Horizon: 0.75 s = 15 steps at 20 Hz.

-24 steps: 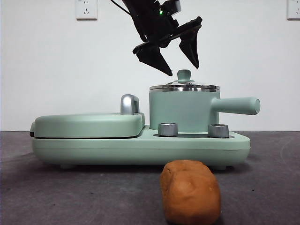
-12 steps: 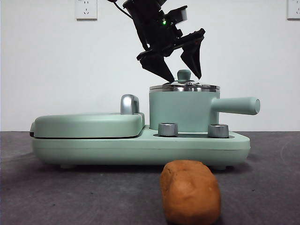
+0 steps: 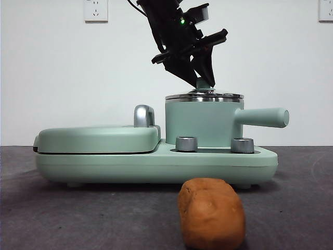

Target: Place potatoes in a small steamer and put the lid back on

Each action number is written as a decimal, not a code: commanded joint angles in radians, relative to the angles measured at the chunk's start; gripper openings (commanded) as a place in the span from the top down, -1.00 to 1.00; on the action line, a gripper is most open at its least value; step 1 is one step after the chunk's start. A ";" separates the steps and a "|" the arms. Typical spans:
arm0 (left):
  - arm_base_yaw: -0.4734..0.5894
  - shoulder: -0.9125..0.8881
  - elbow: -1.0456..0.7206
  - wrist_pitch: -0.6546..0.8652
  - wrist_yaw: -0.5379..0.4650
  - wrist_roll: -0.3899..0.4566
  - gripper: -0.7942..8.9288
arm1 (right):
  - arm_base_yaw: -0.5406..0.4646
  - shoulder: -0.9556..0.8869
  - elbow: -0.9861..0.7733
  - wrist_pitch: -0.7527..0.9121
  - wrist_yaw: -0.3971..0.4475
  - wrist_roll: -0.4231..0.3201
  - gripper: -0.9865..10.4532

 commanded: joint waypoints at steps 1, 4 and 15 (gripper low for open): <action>-0.009 0.029 0.087 -0.038 0.009 -0.013 0.79 | 0.002 0.014 0.018 -0.020 0.000 -0.001 0.05; -0.002 0.014 0.161 -0.103 0.009 -0.019 0.79 | 0.019 0.051 0.018 -0.064 -0.001 0.003 0.05; 0.122 -0.171 0.182 -0.299 0.009 -0.011 0.80 | 0.446 0.311 0.018 -0.037 0.277 0.167 0.05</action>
